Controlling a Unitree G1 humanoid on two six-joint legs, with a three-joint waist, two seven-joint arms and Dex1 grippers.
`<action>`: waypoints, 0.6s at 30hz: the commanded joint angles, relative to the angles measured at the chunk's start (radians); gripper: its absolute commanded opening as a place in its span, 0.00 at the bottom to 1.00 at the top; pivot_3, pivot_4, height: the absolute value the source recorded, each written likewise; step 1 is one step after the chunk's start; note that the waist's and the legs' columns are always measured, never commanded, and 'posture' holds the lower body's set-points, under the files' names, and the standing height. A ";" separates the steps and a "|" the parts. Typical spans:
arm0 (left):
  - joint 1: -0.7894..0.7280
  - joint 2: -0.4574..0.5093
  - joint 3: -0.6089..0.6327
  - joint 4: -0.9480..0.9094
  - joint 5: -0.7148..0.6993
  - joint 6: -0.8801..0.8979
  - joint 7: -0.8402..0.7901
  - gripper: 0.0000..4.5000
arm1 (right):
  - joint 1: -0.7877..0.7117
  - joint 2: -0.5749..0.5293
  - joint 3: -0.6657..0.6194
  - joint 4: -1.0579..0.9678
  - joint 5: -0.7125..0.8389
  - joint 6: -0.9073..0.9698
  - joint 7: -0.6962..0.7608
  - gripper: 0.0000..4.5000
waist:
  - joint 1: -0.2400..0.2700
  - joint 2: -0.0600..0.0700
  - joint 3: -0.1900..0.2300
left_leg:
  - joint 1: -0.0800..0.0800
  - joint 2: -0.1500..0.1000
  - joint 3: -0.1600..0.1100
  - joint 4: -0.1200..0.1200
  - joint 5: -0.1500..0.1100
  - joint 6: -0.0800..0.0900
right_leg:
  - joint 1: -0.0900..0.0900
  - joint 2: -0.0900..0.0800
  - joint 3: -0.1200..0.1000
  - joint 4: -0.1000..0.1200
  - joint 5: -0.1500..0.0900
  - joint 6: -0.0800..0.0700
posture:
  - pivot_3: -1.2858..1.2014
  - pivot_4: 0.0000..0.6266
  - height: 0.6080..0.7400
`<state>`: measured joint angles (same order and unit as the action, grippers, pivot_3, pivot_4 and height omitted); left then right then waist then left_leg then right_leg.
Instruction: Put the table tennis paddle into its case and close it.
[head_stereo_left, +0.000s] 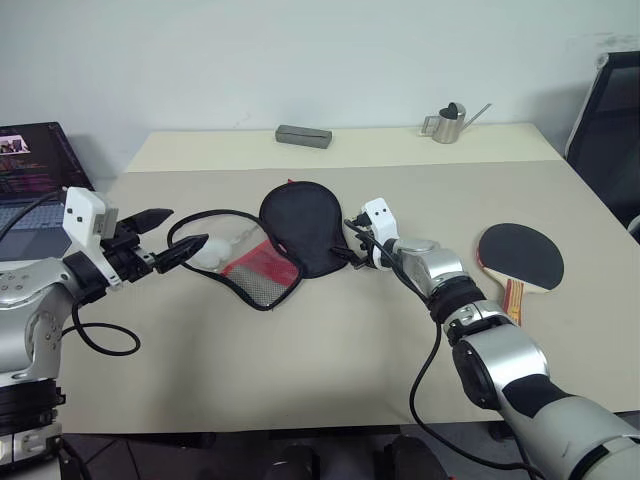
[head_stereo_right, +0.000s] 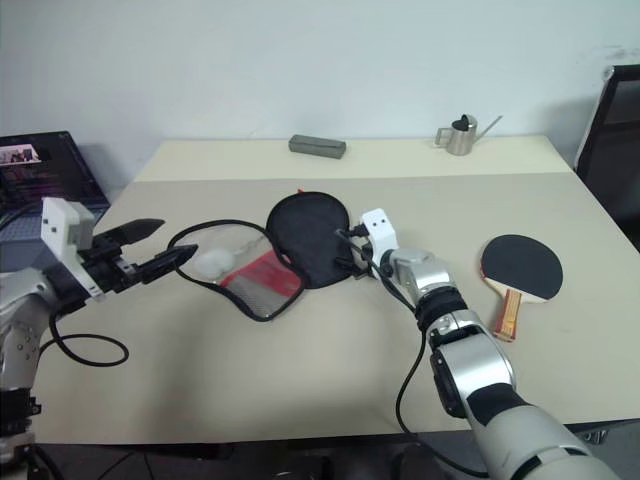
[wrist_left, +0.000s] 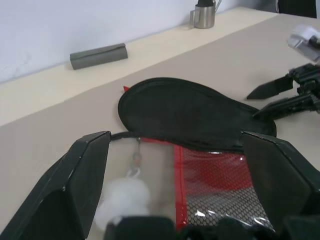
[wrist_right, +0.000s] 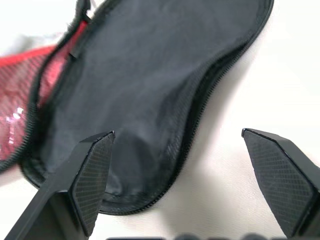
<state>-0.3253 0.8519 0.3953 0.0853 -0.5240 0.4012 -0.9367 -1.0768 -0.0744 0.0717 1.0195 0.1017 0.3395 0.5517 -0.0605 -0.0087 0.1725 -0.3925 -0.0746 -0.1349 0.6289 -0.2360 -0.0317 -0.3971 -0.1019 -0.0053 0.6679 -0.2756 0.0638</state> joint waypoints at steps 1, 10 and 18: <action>-0.020 0.006 0.001 -0.007 0.007 -0.027 -0.004 1.00 | -0.037 0.023 -0.009 0.009 -0.009 -0.042 0.007 0.99 | -0.001 0.000 0.000 | 0.000 0.000 0.000 0.000 0.000 0.000 | -0.001 0.000 0.001 0.001 0.000 0.000 | 0.52 0.24 1.00; -0.020 0.000 -0.005 -0.012 0.011 -0.034 0.006 1.00 | -0.025 0.074 0.018 0.002 -0.055 -0.070 0.001 0.70 | -0.010 -0.001 0.000 | -0.002 0.000 0.004 0.000 0.001 -0.001 | -0.010 0.002 0.008 0.012 0.000 0.000 | 0.52 0.24 1.00; 0.001 -0.006 0.007 -0.030 0.009 -0.033 0.017 1.00 | -0.046 0.074 -0.004 0.025 -0.076 -0.067 -0.056 0.06 | -0.020 -0.001 0.000 | -0.001 0.000 0.004 0.001 0.001 -0.001 | -0.010 0.003 0.010 0.012 0.001 -0.001 | 0.52 0.24 1.00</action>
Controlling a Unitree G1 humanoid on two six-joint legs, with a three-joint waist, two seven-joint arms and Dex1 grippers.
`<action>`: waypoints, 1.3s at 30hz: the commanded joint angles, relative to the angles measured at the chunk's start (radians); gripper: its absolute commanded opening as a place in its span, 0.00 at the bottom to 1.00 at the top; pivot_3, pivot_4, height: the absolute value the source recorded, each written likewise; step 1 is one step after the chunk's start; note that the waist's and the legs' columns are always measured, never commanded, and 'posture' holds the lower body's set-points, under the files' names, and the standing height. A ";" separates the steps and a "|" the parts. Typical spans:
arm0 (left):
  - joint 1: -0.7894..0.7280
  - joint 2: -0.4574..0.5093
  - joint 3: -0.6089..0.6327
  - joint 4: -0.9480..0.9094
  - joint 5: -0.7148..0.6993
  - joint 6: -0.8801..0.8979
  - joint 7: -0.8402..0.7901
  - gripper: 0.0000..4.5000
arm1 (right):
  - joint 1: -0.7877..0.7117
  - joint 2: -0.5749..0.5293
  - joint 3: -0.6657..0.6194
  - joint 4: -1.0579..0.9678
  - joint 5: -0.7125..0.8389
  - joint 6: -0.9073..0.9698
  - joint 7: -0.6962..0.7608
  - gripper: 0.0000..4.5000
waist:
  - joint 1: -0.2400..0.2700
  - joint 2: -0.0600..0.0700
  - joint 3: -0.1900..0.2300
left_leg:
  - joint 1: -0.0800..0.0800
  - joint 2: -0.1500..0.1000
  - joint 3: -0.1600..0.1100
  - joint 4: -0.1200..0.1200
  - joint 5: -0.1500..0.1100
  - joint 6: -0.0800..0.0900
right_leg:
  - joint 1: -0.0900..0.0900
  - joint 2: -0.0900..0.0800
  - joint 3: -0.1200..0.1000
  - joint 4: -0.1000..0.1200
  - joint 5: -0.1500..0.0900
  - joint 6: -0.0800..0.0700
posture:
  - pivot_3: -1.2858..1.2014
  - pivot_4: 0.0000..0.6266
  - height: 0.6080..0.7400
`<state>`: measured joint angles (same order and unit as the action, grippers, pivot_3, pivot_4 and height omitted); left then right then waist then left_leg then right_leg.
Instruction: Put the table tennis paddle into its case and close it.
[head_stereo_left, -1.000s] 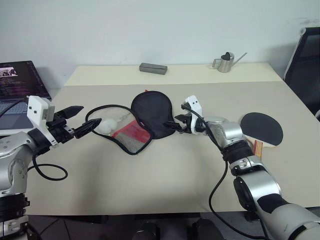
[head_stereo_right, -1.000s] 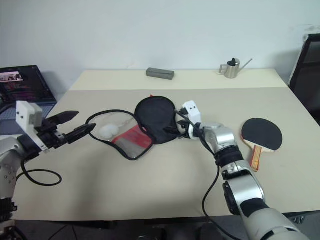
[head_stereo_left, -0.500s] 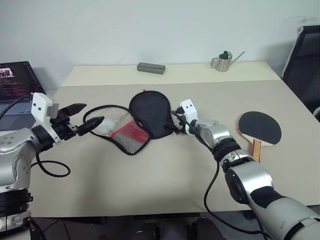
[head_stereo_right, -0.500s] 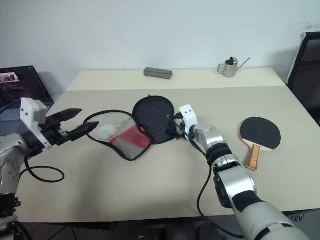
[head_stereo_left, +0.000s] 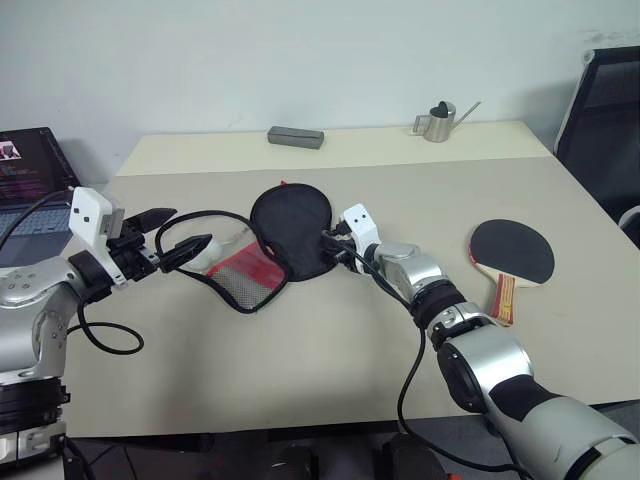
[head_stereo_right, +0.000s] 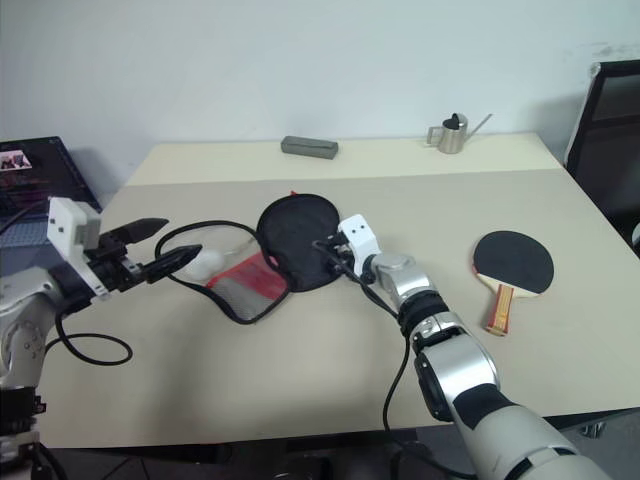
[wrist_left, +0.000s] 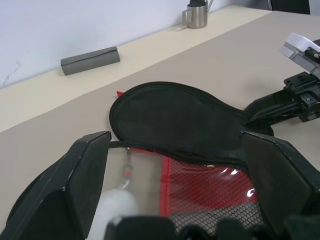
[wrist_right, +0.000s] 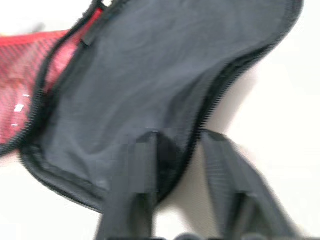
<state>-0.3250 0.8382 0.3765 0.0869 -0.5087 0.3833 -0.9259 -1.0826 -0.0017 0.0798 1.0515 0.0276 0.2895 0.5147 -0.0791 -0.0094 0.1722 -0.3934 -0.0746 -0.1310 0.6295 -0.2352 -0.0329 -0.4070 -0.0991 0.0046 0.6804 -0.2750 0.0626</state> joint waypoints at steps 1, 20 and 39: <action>0.004 0.006 0.029 -0.035 -0.007 -0.014 0.010 1.00 | -0.042 0.003 -0.017 -0.007 0.000 -0.010 -0.026 0.01 | -0.003 0.000 0.000 | 0.000 0.000 0.000 0.000 0.000 0.000 | 0.000 0.000 0.000 0.000 0.000 0.000 | 0.52 0.24 1.00; 0.031 -0.006 0.029 -0.077 -0.028 0.002 0.019 1.00 | -0.038 -0.022 -0.146 -0.072 0.085 0.217 -0.151 0.01 | -0.003 0.000 0.000 | 0.000 0.000 0.001 0.000 0.000 0.001 | 0.000 0.001 0.002 0.000 0.000 0.000 | 0.52 0.24 1.00; -0.047 -0.046 -0.065 -0.074 -0.032 0.023 -0.010 1.00 | 0.215 -0.150 -0.301 -0.703 0.216 0.722 -0.303 0.01 | 0.000 -0.001 0.000 | 0.000 0.001 0.002 0.000 -0.001 0.001 | 0.000 0.001 0.002 0.000 0.000 0.000 | 0.52 0.24 1.00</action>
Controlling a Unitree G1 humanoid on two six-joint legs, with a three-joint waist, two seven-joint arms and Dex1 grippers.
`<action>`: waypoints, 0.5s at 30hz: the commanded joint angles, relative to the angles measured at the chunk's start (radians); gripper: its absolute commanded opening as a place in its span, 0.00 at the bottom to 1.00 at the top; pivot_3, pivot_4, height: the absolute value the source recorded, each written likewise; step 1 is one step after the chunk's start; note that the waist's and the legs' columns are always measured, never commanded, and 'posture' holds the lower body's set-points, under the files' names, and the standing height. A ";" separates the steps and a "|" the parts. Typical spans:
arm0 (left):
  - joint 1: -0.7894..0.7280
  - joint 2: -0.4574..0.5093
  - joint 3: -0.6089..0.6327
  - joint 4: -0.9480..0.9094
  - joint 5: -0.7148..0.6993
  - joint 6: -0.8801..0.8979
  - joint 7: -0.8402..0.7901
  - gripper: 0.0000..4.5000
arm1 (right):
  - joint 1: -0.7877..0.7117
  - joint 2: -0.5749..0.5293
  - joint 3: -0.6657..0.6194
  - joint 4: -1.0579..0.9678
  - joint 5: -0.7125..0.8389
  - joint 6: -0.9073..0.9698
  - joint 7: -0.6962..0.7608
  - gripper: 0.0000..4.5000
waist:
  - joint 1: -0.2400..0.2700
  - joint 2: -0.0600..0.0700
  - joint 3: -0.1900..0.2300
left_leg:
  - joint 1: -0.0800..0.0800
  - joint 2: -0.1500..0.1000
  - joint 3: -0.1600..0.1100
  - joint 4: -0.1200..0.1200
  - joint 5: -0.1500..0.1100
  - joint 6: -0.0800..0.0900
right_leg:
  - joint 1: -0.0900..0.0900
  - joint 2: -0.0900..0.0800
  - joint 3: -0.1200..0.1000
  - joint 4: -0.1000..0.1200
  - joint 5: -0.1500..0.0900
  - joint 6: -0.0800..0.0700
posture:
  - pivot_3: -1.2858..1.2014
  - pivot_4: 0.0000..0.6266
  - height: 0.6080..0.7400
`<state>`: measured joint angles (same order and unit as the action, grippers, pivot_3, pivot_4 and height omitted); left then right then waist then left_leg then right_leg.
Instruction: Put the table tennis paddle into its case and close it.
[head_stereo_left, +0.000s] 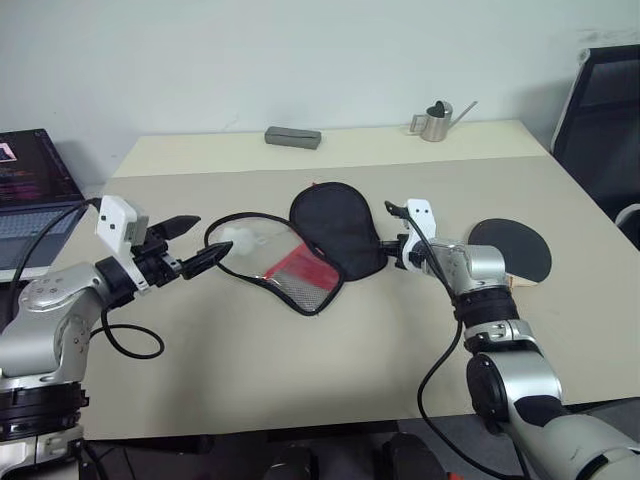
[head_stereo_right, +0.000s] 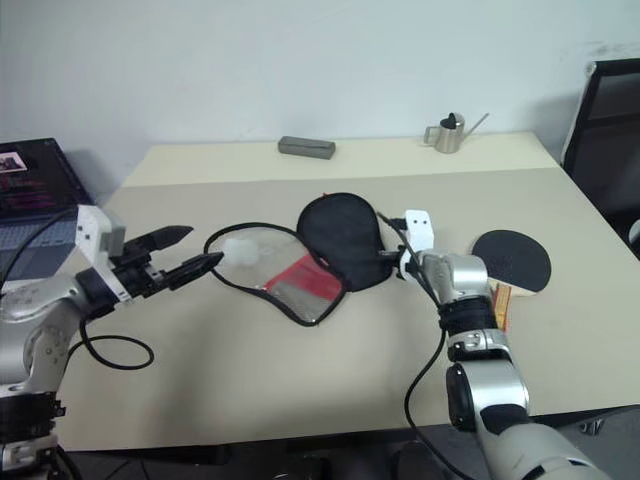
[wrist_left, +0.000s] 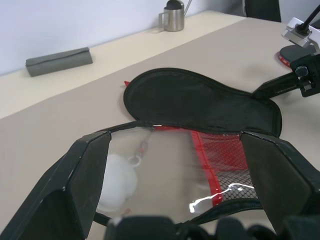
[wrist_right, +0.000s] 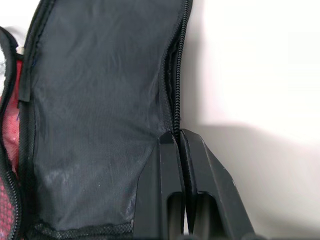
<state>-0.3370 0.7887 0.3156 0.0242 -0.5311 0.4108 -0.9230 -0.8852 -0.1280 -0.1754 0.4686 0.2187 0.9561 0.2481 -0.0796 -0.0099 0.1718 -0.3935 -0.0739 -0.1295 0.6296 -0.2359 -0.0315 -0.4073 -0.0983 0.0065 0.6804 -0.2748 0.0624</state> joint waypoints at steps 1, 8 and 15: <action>-0.041 0.001 -0.010 -0.008 -0.009 -0.004 -0.017 1.00 | 0.029 -0.028 -0.054 -0.147 0.032 0.074 -0.046 0.01 | 0.001 0.000 0.000 | 0.000 0.000 0.000 0.000 0.000 0.000 | 0.000 0.000 0.000 0.000 0.000 0.000 | 0.52 0.24 1.00; -0.096 -0.012 -0.072 0.014 -0.008 0.004 -0.069 1.00 | 0.163 -0.071 -0.053 -0.457 0.105 0.318 -0.042 0.01 | 0.007 0.000 0.000 | -0.001 0.000 0.000 0.000 0.000 0.000 | 0.000 0.000 0.000 0.000 0.000 0.000 | 0.52 0.24 1.00; -0.143 -0.021 -0.115 0.060 0.011 -0.009 -0.105 1.00 | 0.246 -0.005 -0.054 -0.672 0.152 0.500 -0.071 0.01 | 0.005 0.000 0.000 | 0.000 0.001 0.001 0.000 0.000 0.000 | 0.000 0.001 0.000 0.000 0.000 0.000 | 0.52 0.24 1.00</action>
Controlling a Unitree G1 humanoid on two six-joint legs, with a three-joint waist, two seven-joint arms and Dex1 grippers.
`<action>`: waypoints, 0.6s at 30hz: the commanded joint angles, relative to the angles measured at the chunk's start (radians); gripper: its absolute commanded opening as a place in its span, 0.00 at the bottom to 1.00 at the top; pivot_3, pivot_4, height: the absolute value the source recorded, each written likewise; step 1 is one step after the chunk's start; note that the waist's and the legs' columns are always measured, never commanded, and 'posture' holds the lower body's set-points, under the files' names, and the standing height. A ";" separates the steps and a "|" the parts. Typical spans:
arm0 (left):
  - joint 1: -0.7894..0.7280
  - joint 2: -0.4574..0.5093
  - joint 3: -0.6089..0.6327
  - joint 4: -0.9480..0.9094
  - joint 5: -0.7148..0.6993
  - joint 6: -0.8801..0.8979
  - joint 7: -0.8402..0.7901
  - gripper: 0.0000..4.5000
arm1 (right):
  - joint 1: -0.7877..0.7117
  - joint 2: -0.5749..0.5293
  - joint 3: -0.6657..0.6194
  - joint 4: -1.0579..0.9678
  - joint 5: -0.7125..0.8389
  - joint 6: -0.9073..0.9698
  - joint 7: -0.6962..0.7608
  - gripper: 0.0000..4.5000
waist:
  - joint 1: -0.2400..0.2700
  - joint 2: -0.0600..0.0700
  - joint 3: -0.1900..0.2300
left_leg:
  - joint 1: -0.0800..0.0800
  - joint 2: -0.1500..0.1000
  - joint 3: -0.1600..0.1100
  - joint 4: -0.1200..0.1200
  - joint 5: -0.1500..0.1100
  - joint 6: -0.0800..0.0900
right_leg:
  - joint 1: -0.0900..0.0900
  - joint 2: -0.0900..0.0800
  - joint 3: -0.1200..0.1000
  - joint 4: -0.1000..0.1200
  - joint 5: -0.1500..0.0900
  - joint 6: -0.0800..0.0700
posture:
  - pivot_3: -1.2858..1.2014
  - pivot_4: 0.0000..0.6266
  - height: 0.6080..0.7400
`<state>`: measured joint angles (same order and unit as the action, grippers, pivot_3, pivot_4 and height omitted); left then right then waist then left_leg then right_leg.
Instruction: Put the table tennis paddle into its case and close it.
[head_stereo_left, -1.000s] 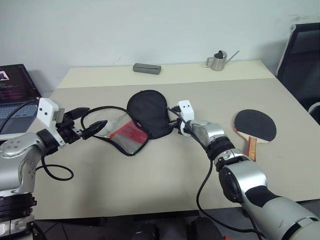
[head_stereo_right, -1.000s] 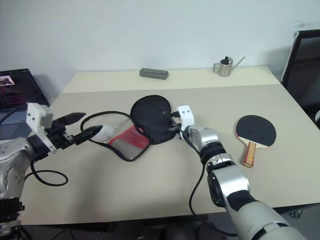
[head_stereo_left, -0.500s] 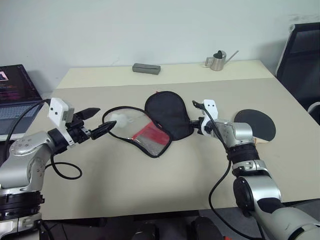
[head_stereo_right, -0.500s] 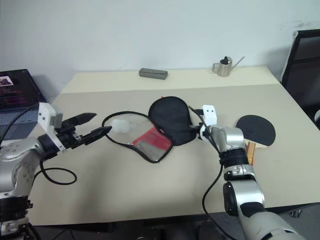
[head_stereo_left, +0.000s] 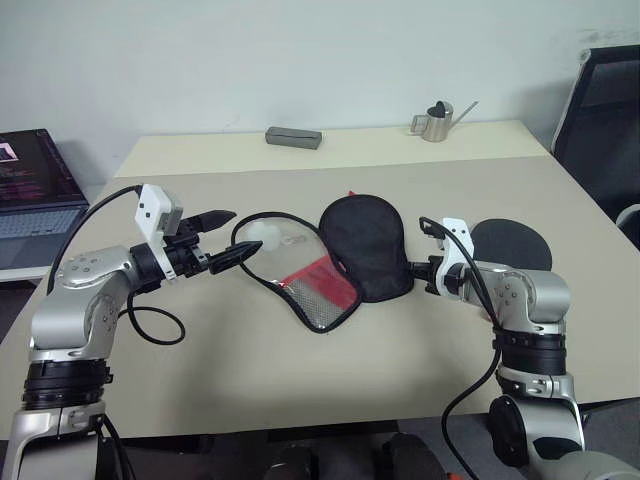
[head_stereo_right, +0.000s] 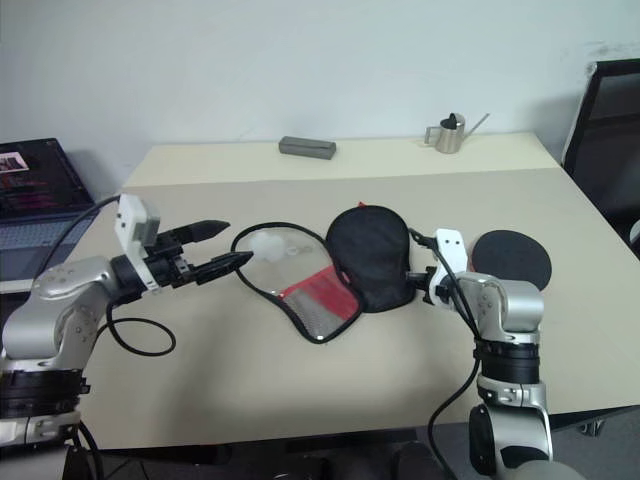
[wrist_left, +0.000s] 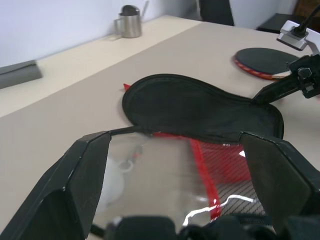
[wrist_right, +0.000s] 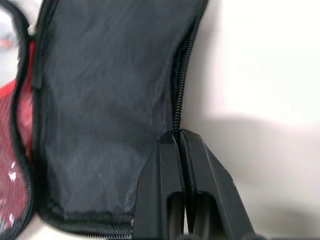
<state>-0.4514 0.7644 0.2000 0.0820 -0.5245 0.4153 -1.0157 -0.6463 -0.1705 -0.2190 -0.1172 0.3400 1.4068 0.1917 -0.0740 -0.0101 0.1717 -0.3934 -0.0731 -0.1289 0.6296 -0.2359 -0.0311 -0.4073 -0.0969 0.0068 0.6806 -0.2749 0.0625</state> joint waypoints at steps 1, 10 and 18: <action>-0.032 0.002 -0.002 0.006 0.006 -0.015 -0.016 1.00 | 0.012 0.056 -0.009 -0.101 0.030 0.064 -0.020 0.01 | 0.000 0.000 0.000 | 0.000 0.000 0.000 0.000 0.000 0.000 | 0.000 0.000 0.000 0.000 0.000 0.000 | 0.52 0.24 1.00; -0.027 0.011 0.009 0.003 0.010 -0.011 -0.030 1.00 | -0.004 0.183 0.042 -0.097 0.018 0.079 -0.043 0.01 | 0.000 0.000 0.000 | 0.000 0.001 0.000 0.000 0.000 0.000 | 0.000 0.001 0.000 0.000 0.000 0.000 | 0.52 0.24 1.00; 0.002 0.017 0.028 -0.020 0.005 -0.009 -0.019 1.00 | -0.008 0.100 0.074 -0.026 -0.004 0.003 -0.015 0.01 | 0.000 0.000 0.000 | 0.000 0.000 0.000 0.000 0.000 0.000 | 0.000 0.001 0.000 0.000 0.000 0.000 | 0.52 0.24 1.00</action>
<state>-0.4423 0.7602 0.1913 0.0966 -0.5083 0.4116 -1.0367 -0.6386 -0.0533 -0.1460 -0.1405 0.3350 1.4459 0.1675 -0.0739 -0.0101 0.1717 -0.3932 -0.0729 -0.1288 0.6296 -0.2359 -0.0311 -0.4073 -0.0965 0.0072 0.6804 -0.2749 0.0625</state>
